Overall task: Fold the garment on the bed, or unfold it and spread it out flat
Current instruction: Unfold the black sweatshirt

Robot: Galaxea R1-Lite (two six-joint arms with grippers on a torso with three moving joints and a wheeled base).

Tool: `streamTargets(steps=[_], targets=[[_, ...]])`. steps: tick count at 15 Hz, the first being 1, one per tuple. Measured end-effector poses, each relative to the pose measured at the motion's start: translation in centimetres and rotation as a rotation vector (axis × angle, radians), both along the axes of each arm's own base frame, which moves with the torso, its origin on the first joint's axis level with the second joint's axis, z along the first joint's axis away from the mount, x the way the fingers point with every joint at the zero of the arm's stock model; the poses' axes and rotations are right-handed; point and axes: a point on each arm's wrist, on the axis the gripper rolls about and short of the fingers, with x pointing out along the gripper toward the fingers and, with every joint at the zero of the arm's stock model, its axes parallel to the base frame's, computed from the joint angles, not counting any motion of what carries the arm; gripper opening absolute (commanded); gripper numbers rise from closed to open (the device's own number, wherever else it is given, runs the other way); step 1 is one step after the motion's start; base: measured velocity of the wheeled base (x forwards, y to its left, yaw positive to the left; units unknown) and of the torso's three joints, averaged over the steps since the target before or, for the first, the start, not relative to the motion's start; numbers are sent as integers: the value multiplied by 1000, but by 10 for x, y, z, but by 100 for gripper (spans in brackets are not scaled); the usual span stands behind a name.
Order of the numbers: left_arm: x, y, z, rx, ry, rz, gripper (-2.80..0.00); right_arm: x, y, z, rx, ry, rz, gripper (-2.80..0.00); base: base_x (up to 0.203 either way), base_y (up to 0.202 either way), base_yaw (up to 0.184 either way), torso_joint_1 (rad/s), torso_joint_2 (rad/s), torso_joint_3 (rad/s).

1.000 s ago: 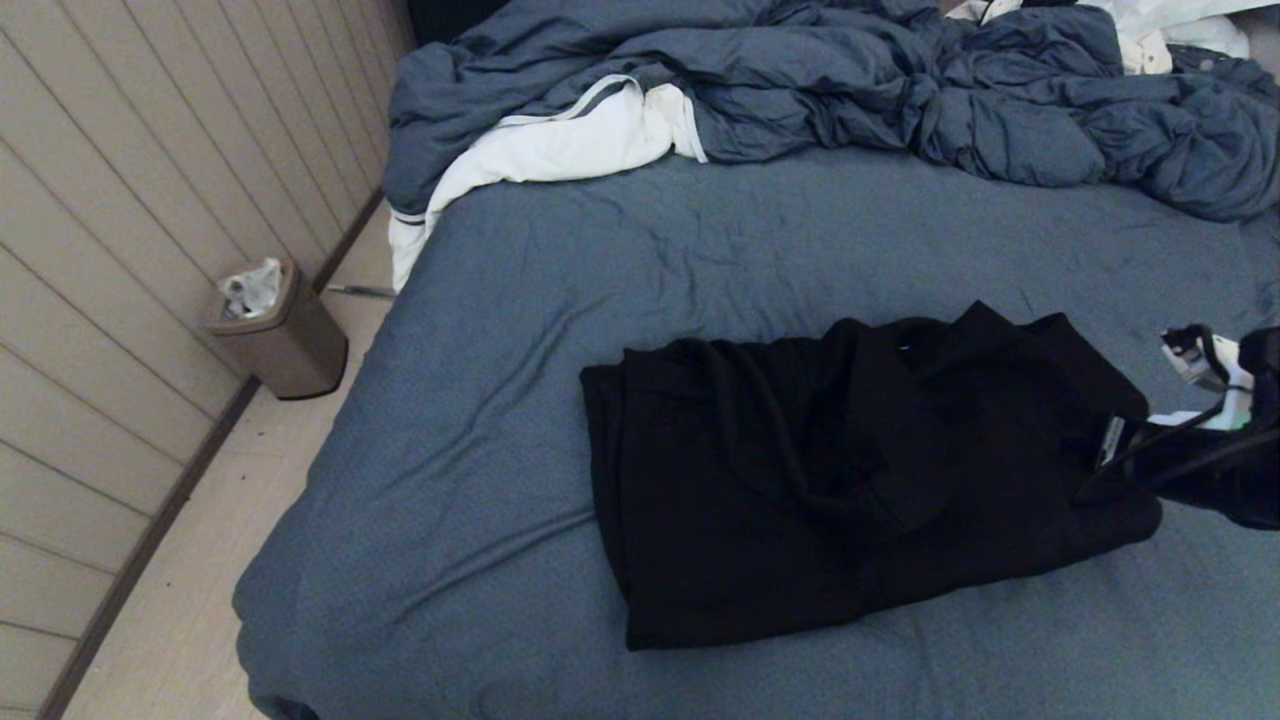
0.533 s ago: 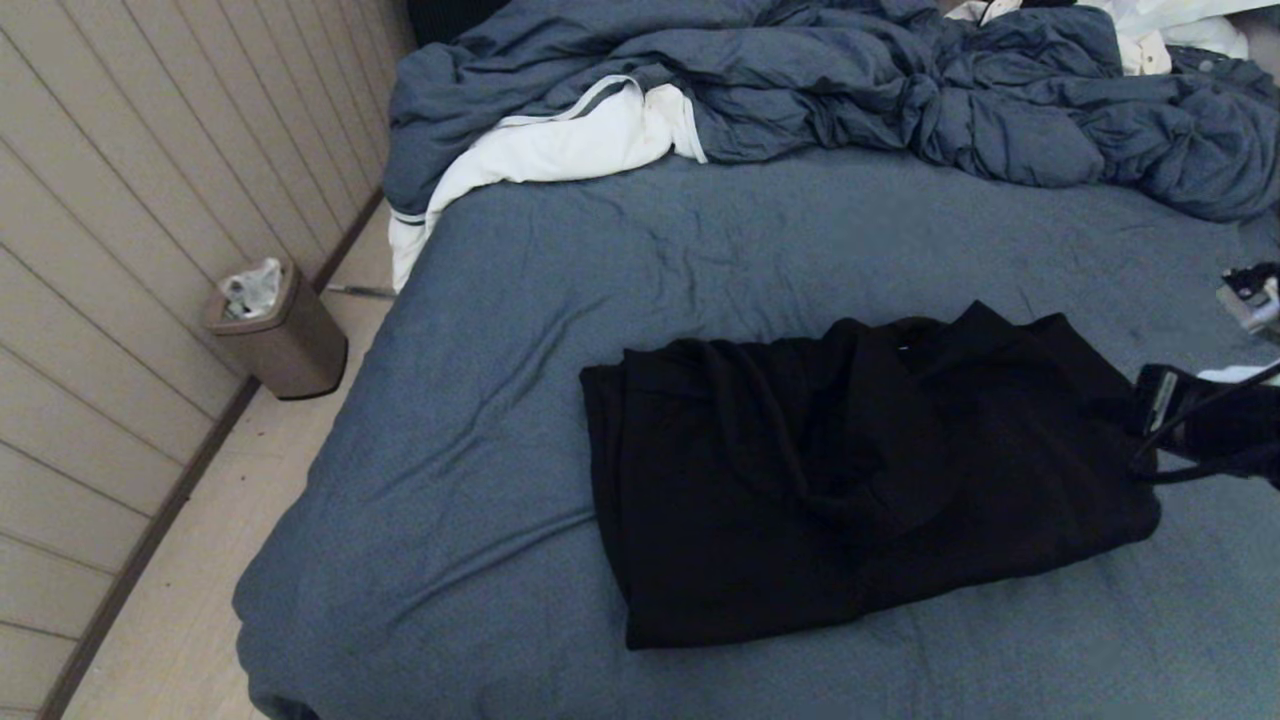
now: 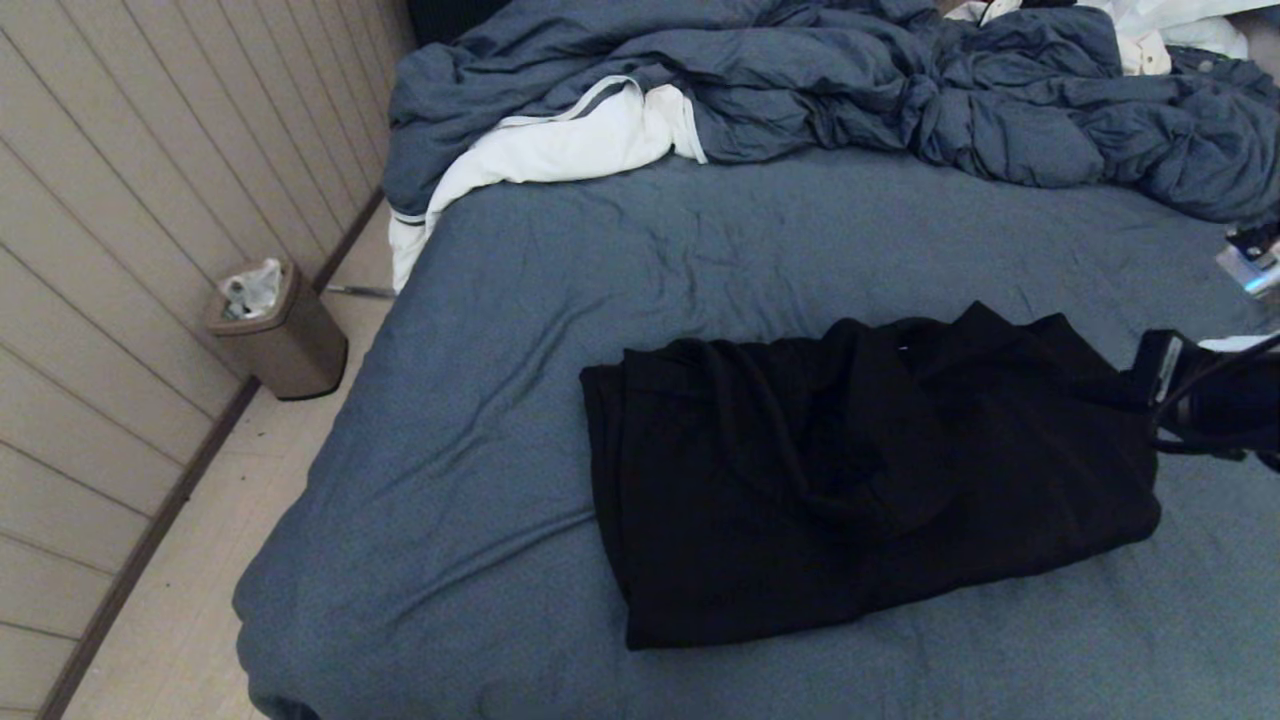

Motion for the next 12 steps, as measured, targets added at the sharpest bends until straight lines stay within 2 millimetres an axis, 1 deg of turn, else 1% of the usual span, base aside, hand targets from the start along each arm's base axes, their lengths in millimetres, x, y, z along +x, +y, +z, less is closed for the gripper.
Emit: streamTargets(steps=[2, 3, 5, 6, 8, 10, 12], targets=[[26, -1, 31, -21, 70, -64, -280, 1, 12, 4, 20, 5, 46, -280, 0, 0, 0, 0, 0, 0], [43, -3, 44, -34, 111, -102, -280, 1, 19, 7, 27, 16, 73, -280, 0, 0, 0, 0, 0, 0], [75, -10, 63, -73, 188, -211, -280, -1, 32, 14, 31, 47, 131, -280, 0, 0, 0, 0, 0, 0], [89, -18, 70, -99, 226, -286, -280, -3, 39, 18, 32, 68, 161, -280, 0, 0, 0, 0, 0, 0], [115, -40, 75, -142, 320, -412, -280, -6, 48, 25, 31, 109, 206, -280, 0, 0, 0, 0, 0, 0], [139, -68, 76, -169, 411, -503, -280, -8, 54, 29, 27, 154, 238, -280, 0, 0, 0, 0, 0, 0], [157, -94, 73, -193, 470, -561, -280, -4, 59, 29, 24, 178, 258, -280, 0, 0, 0, 0, 0, 0]])
